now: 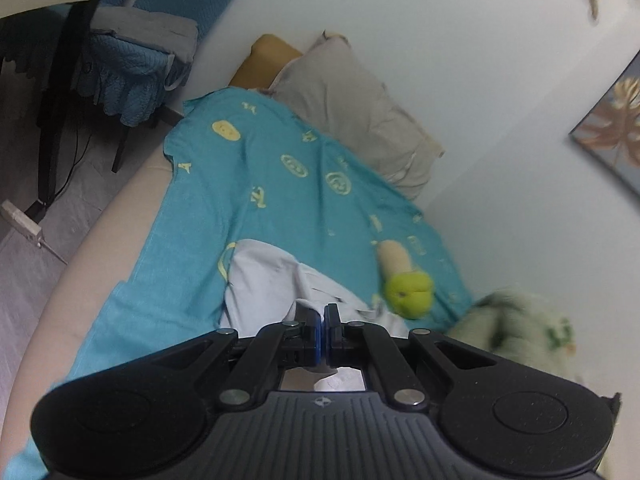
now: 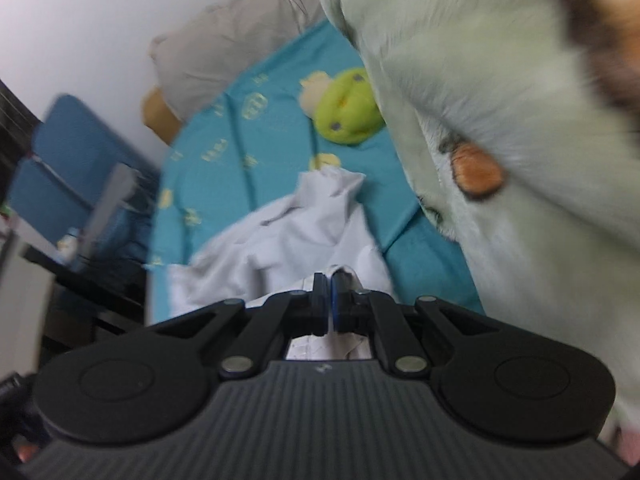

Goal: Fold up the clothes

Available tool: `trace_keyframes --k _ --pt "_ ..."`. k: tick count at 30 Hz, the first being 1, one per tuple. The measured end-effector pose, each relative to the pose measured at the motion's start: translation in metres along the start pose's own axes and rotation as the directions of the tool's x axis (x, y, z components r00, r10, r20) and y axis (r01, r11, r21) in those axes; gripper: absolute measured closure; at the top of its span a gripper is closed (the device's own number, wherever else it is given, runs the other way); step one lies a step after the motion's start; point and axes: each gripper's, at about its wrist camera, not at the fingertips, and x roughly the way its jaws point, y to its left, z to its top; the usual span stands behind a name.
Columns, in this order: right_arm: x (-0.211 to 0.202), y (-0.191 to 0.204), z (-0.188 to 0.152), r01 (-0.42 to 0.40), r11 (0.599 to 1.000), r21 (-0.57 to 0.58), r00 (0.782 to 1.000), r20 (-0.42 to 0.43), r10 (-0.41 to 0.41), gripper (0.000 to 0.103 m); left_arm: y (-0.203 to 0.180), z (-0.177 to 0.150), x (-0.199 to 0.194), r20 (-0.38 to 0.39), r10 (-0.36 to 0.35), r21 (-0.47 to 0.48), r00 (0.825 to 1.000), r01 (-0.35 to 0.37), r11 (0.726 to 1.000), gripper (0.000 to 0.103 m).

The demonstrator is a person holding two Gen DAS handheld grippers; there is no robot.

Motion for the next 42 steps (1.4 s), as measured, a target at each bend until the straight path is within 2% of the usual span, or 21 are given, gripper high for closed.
trace_keyframes --k 3,6,9,10,11,12,13,14,15,16,17,22,27,31,34,36,38,40,42 --pt "0.046 -0.008 0.001 0.04 0.999 -0.024 0.999 -0.036 -0.041 0.097 0.009 -0.002 0.056 -0.046 0.05 0.059 0.998 -0.047 0.997 0.101" --pt "0.072 -0.013 -0.004 0.073 0.995 -0.067 0.995 -0.055 -0.077 0.097 0.021 -0.014 0.097 -0.086 0.095 0.111 0.992 -0.086 0.99 0.1" --pt "0.088 -0.015 -0.011 0.1 0.989 -0.111 0.992 -0.071 -0.108 0.095 0.031 -0.027 0.117 -0.122 0.136 0.162 0.983 -0.115 0.98 0.088" --pt "0.087 -0.014 -0.011 0.1 0.988 -0.121 0.992 -0.065 -0.108 0.095 0.032 -0.031 0.118 -0.123 0.147 0.183 0.981 -0.123 0.975 0.076" --pt "0.084 -0.013 -0.011 0.098 0.987 -0.126 0.993 -0.06 -0.106 0.095 0.032 -0.034 0.115 -0.122 0.154 0.197 0.981 -0.128 0.972 0.061" --pt "0.08 -0.012 -0.01 0.094 0.988 -0.124 0.993 -0.053 -0.101 0.093 0.031 -0.038 0.111 -0.12 0.158 0.206 0.98 -0.131 0.97 0.054" --pt "0.074 -0.011 -0.011 0.09 0.989 -0.119 0.994 -0.048 -0.096 0.09 0.031 -0.041 0.107 -0.118 0.162 0.216 0.98 -0.134 0.967 0.041" --pt "0.068 -0.01 -0.012 0.085 0.99 -0.114 0.995 -0.042 -0.09 0.074 0.028 -0.044 0.1 -0.115 0.161 0.225 0.98 -0.132 0.965 0.031" --pt "0.062 -0.009 -0.012 0.079 0.991 -0.108 0.996 -0.037 -0.083 0.047 0.025 -0.047 0.091 -0.111 0.157 0.234 0.981 -0.128 0.964 0.027" --pt "0.053 -0.009 -0.015 0.059 0.994 -0.096 0.998 -0.031 -0.062 0.035 0.021 -0.05 0.081 -0.105 0.154 0.24 0.983 -0.125 0.963 0.021" --pt "0.043 -0.007 -0.019 0.045 0.995 -0.088 0.999 -0.025 -0.047 0.026 0.018 -0.054 0.07 -0.096 0.15 0.243 0.984 -0.123 0.962 0.02" --pt "-0.006 0.006 -0.044 0.003 0.997 -0.075 1.0 -0.005 -0.004 0.027 0.002 -0.083 0.01 -0.091 0.116 0.228 0.989 -0.093 0.969 0.015" --pt "-0.054 0.014 -0.081 -0.04 0.996 -0.078 0.999 0.022 0.042 0.027 -0.014 -0.127 -0.041 -0.071 0.121 0.288 0.99 -0.096 0.953 0.013" --pt "-0.071 0.006 -0.114 -0.079 0.997 -0.016 0.997 0.001 0.079 0.027 -0.018 -0.155 -0.07 -0.062 0.088 0.302 0.994 -0.065 0.951 0.007" --pt "-0.082 0.0 -0.138 -0.108 0.993 0.039 0.994 -0.016 0.109 0.026 -0.008 -0.167 -0.071 -0.121 0.042 0.214 0.992 -0.015 0.977 0.006" --pt "-0.068 -0.015 -0.152 -0.152 0.967 0.204 0.984 -0.063 0.168 0.026 0.006 -0.174 -0.06 -0.19 -0.017 0.097 0.982 0.036 0.995 0.007" --pt "-0.053 -0.03 -0.166 -0.183 0.913 0.365 0.967 -0.099 0.233 0.026 0.026 -0.182 -0.039 -0.261 -0.061 -0.057 0.963 0.048 0.997 0.009" --pt "-0.038 -0.045 -0.18 -0.197 0.834 0.515 0.946 -0.124 0.3 0.026 0.044 -0.189 -0.017 -0.306 -0.092 -0.186 0.948 0.036 0.982 0.014" --pt "-0.024 -0.051 -0.19 -0.189 0.776 0.602 0.932 -0.138 0.334 0.026 0.057 -0.192 0.002 -0.314 -0.109 -0.278 0.943 0.018 0.96 0.019"
